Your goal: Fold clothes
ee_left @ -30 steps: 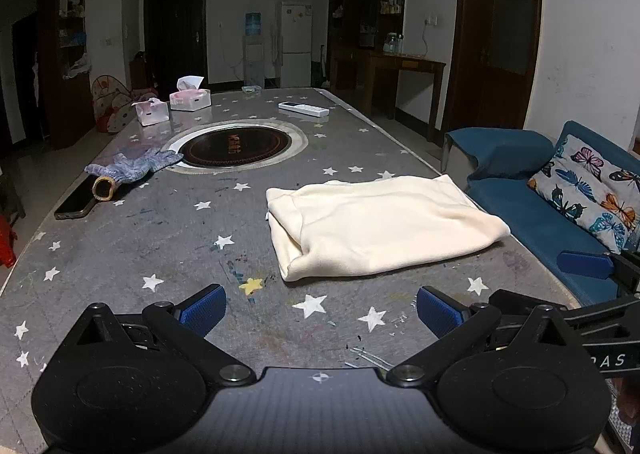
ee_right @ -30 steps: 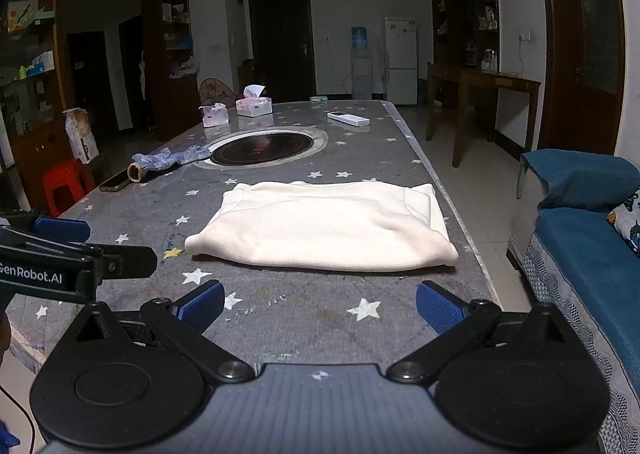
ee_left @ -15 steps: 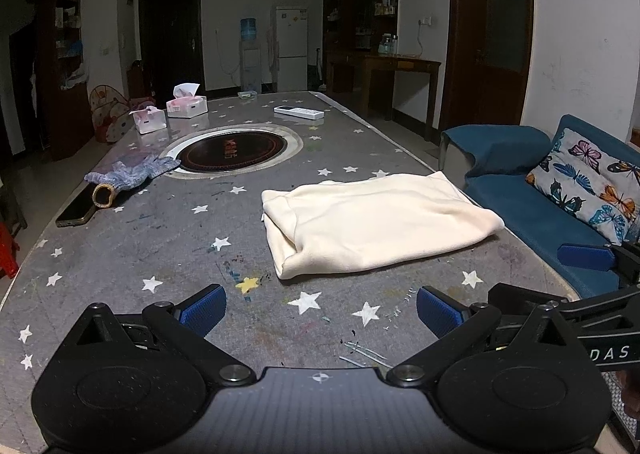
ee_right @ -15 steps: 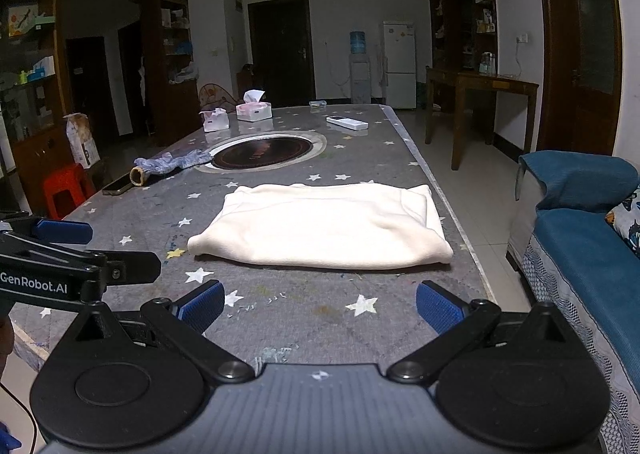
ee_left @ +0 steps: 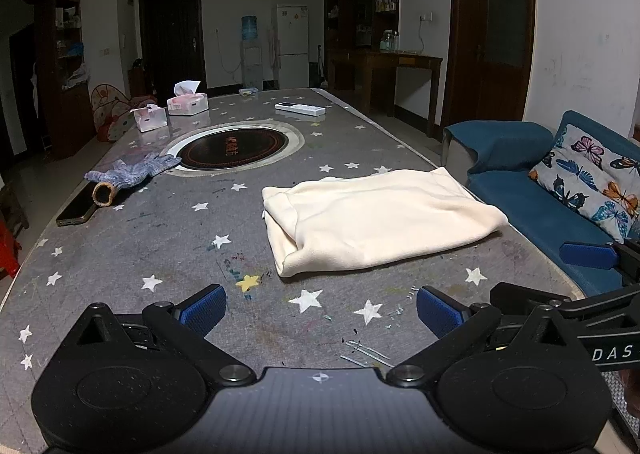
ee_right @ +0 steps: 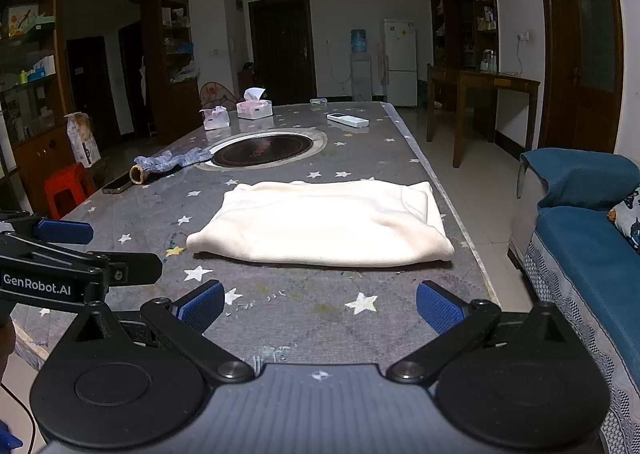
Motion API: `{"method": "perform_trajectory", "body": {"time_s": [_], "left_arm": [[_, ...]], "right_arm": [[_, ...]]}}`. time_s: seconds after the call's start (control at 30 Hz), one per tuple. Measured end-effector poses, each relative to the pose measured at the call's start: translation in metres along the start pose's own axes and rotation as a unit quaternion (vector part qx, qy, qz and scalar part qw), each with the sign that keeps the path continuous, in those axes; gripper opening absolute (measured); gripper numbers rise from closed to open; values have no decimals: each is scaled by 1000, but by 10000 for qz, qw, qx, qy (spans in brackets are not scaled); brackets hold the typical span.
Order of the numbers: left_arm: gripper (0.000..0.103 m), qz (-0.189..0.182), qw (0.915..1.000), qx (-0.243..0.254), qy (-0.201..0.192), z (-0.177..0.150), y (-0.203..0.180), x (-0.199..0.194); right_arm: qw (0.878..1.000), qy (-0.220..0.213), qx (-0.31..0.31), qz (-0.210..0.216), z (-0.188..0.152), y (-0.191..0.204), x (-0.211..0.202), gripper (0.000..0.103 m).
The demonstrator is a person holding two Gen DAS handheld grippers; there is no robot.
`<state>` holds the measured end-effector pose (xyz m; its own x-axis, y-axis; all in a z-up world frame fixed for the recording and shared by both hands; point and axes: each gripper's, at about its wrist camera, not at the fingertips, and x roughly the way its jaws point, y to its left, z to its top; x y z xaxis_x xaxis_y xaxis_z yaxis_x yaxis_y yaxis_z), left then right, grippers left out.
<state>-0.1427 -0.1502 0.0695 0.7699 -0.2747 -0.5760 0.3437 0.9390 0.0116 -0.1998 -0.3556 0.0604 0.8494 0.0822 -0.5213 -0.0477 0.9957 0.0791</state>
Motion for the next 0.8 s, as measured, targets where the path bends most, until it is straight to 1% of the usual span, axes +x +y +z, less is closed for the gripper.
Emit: {"method": "perform_trajectory", "body": {"time_s": [0.8], "left_arm": [[103, 8, 9995, -61, 308, 4, 6, 33]], "right_arm": [[9993, 357, 46, 22, 2, -7, 32, 103]]}}
